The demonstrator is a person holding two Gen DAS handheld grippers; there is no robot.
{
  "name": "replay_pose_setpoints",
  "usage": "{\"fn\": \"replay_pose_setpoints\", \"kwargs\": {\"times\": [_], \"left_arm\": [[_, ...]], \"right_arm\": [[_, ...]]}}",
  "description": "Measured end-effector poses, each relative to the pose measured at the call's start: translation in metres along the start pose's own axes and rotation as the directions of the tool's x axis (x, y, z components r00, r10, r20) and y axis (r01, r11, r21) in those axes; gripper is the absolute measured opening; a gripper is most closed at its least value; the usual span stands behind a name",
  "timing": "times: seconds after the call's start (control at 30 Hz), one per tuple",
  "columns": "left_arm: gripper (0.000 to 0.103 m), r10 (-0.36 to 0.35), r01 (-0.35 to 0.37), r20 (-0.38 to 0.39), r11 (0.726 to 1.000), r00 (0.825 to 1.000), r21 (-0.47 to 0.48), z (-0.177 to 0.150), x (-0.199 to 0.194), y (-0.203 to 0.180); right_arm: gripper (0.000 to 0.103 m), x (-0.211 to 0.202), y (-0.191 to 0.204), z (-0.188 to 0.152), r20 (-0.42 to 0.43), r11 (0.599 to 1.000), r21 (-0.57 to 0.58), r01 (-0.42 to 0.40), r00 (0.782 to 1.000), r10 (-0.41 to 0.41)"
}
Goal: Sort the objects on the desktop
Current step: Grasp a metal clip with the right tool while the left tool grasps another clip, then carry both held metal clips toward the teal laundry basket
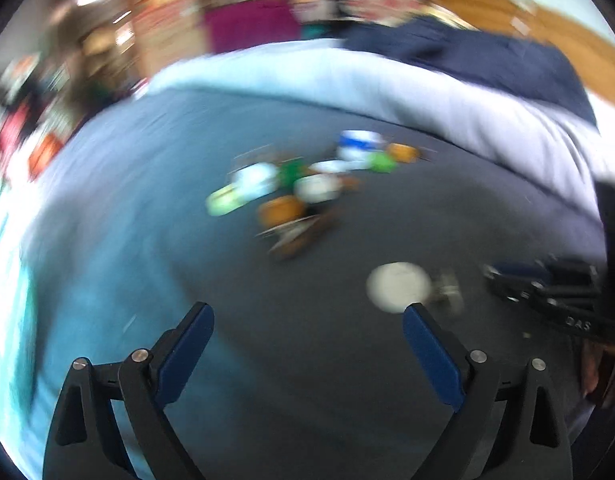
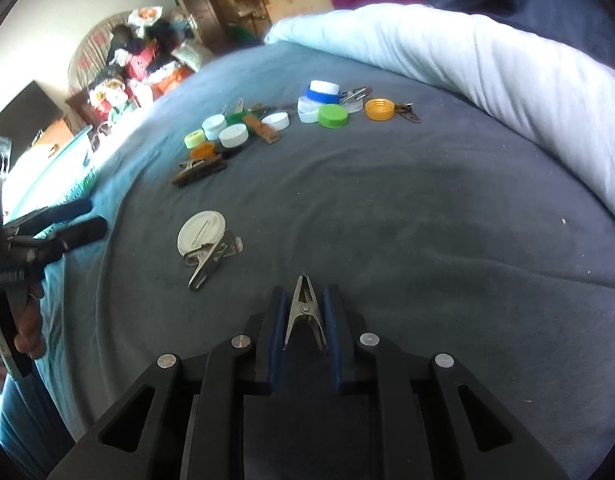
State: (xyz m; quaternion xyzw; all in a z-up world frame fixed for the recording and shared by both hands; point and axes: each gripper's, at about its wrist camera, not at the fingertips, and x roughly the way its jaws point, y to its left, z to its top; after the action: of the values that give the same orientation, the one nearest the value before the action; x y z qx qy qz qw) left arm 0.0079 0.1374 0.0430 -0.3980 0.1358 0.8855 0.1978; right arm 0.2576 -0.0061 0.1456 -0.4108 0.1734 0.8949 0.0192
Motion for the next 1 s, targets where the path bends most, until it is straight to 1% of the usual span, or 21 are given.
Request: {"fn": "replay_pose_setpoints", "kwargs": {"times": [0.07,0.1,0.23,0.3,0.37,0.47,0.5,0.53,0.6,0.67,0.77,0.8,0.83,0.9,1.0], "left_arm": [[0.097,-0.034,0.034,0.002,0.997,0.999,0.074,0.009,0.009,-0.026],[0.097,-0.032,0.032,0.0,0.996,0.999,0.088,0.013,0.012,-0.03],[0.097,-0.005,0.008,-0.032,0.994,0.999,0.11,0.017,0.031,-0.045],[0.097,-0.024,0.029,-0.042,0.992,0.999,0.121,0.018,0.037,-0.051],[0.094,-0.042,0.051,-0.06,0.987,0.997,0.153,0.017,0.039,-0.057],[0.087,-0.059,0.073,-0.092,0.985,0.994,0.157,0.01,0.046,-0.056],[0.082,-0.076,0.091,-0.104,0.985,0.992,0.147,0.01,0.049,-0.056],[0.075,-0.1,0.115,-0.111,0.984,0.989,0.135,0.01,0.051,-0.056],[0.066,-0.149,0.162,-0.126,0.981,0.981,0.104,0.01,0.052,-0.052],[0.065,-0.15,0.163,-0.128,0.982,0.98,0.097,0.01,0.051,-0.051],[0.056,-0.137,0.147,-0.11,0.985,0.984,0.09,0.012,0.042,-0.05],[0.036,-0.138,0.146,-0.099,0.986,0.985,0.079,0.014,0.036,-0.047],[0.032,-0.134,0.141,-0.1,0.988,0.986,0.067,0.016,0.031,-0.045],[0.032,-0.135,0.138,-0.074,0.99,0.988,0.031,0.019,0.016,-0.034],[0.032,-0.129,0.13,-0.036,0.992,0.991,0.009,0.019,-0.007,-0.021]], "right_arm": [[0.017,-0.002,-0.004,-0.001,0.007,0.999,0.021,-0.026,1.0,0.026],[0.017,-0.003,-0.006,-0.001,0.011,0.999,0.031,-0.034,0.999,0.034],[0.017,-0.005,-0.009,-0.004,0.024,0.997,0.048,-0.059,0.998,0.058],[0.017,-0.005,-0.013,-0.005,0.028,0.994,0.068,-0.083,0.996,0.081],[0.017,-0.005,-0.018,-0.005,0.032,0.99,0.091,-0.109,0.994,0.107],[0.017,-0.005,-0.02,-0.005,0.037,0.986,0.106,-0.126,0.992,0.123],[0.017,-0.005,-0.019,-0.005,0.037,0.986,0.108,-0.127,0.992,0.124],[0.017,-0.005,-0.02,-0.005,0.038,0.986,0.109,-0.129,0.991,0.125],[0.017,-0.005,-0.019,-0.005,0.039,0.985,0.111,-0.13,0.991,0.127],[0.017,-0.006,-0.02,-0.006,0.041,0.986,0.106,-0.126,0.992,0.122],[0.017,-0.007,-0.015,-0.005,0.04,0.992,0.078,-0.094,0.995,0.091],[0.018,-0.008,-0.013,-0.005,0.039,0.994,0.069,-0.084,0.996,0.081],[0.018,-0.01,-0.011,-0.004,0.038,0.995,0.063,-0.075,0.997,0.073],[0.018,-0.014,-0.007,-0.003,0.039,0.996,0.059,-0.068,0.997,0.065],[0.018,-0.02,0.002,-0.003,0.041,0.997,0.044,-0.064,0.997,0.062]]}}
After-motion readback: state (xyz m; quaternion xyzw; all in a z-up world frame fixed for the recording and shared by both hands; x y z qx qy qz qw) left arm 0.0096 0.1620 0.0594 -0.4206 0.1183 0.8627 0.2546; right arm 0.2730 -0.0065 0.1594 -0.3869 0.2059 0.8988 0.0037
